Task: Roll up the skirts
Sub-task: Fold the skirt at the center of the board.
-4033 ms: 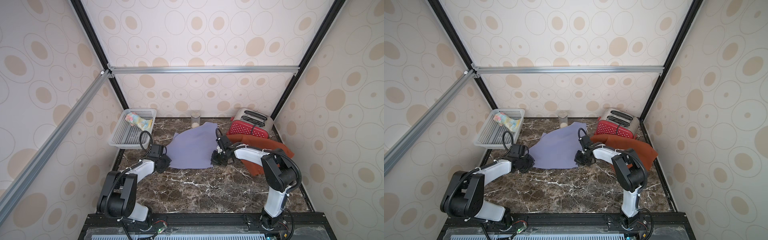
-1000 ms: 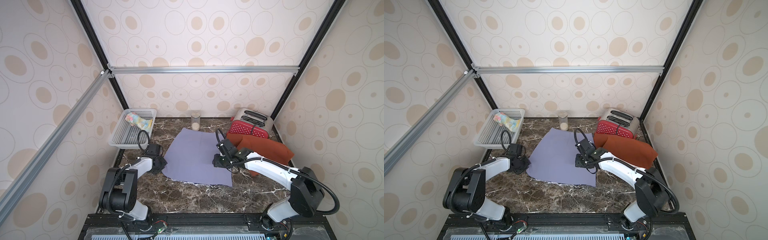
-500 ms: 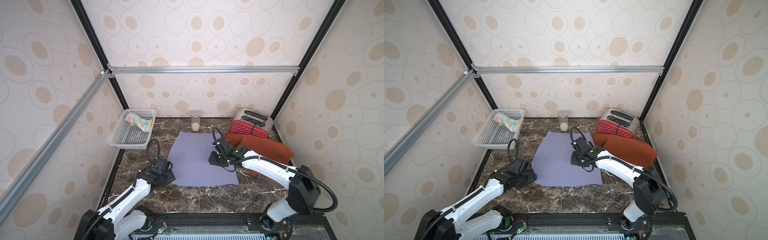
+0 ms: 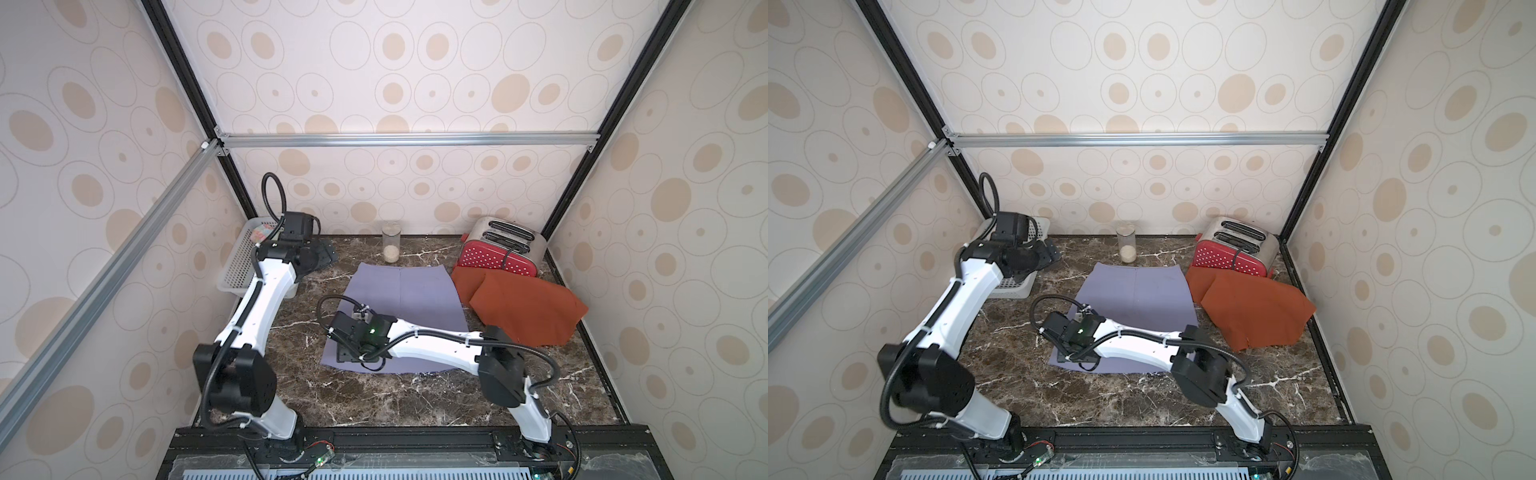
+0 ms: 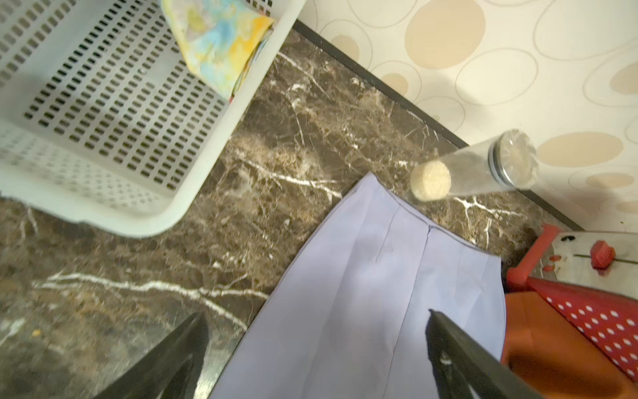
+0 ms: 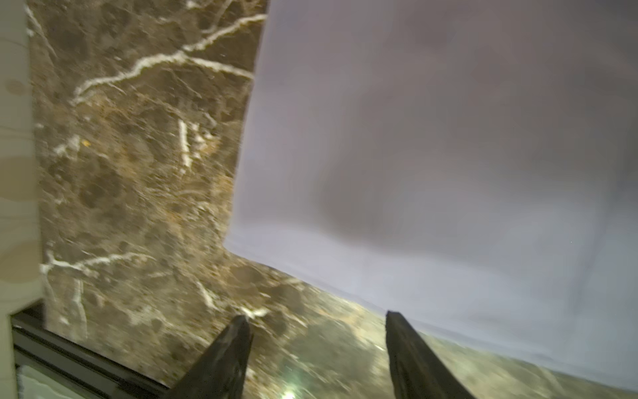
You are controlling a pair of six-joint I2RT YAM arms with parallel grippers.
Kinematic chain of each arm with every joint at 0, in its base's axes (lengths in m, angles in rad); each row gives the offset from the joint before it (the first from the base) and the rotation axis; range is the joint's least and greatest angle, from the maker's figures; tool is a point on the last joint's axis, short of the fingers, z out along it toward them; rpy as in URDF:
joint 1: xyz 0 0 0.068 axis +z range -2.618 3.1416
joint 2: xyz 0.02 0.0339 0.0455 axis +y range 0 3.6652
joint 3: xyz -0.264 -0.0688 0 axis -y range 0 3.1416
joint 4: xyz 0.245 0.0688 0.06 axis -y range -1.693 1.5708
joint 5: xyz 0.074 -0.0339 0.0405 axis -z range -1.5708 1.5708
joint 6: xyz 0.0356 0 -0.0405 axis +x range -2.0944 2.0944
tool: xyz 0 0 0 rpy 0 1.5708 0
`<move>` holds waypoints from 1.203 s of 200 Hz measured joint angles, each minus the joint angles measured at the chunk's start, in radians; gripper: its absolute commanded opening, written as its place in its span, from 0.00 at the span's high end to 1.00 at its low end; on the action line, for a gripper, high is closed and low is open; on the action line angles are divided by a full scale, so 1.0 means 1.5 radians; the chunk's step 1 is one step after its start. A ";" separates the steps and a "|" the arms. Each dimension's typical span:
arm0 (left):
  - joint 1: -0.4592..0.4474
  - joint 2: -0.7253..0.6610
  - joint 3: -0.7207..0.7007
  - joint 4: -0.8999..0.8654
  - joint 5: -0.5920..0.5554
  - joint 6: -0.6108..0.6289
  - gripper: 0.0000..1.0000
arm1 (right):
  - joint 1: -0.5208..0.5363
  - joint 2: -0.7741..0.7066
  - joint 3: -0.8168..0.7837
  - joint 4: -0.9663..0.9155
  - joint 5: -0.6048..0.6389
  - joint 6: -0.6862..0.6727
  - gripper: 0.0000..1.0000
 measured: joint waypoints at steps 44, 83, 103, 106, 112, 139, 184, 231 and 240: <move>0.074 0.097 0.053 -0.023 0.019 0.011 0.01 | 0.001 0.238 0.359 -0.110 0.006 0.001 0.29; 0.126 0.100 0.047 -0.018 0.039 0.011 0.01 | 0.003 0.334 0.465 -0.142 0.005 -0.007 0.37; 0.125 0.100 0.036 -0.008 0.048 0.011 0.01 | 0.005 0.345 0.475 -0.141 0.005 -0.021 0.52; 0.124 0.100 0.033 -0.007 0.050 0.011 0.01 | 0.005 0.347 0.476 -0.142 0.005 -0.027 0.55; 0.123 0.100 0.030 -0.006 0.054 0.010 0.01 | 0.005 0.353 0.480 -0.141 0.003 -0.032 0.61; 0.123 0.101 0.019 -0.003 0.067 0.009 0.01 | 0.007 0.369 0.501 -0.149 0.003 -0.053 0.89; 0.120 0.110 0.006 0.012 0.091 0.006 0.03 | 0.008 0.347 0.457 -0.134 0.004 -0.087 1.00; 0.082 0.135 -0.003 0.012 0.094 0.007 0.03 | 0.024 0.178 0.175 -0.069 -0.052 -0.170 1.00; 0.068 0.143 -0.003 0.011 0.092 0.008 0.04 | 0.027 0.142 0.130 -0.061 -0.070 -0.190 1.00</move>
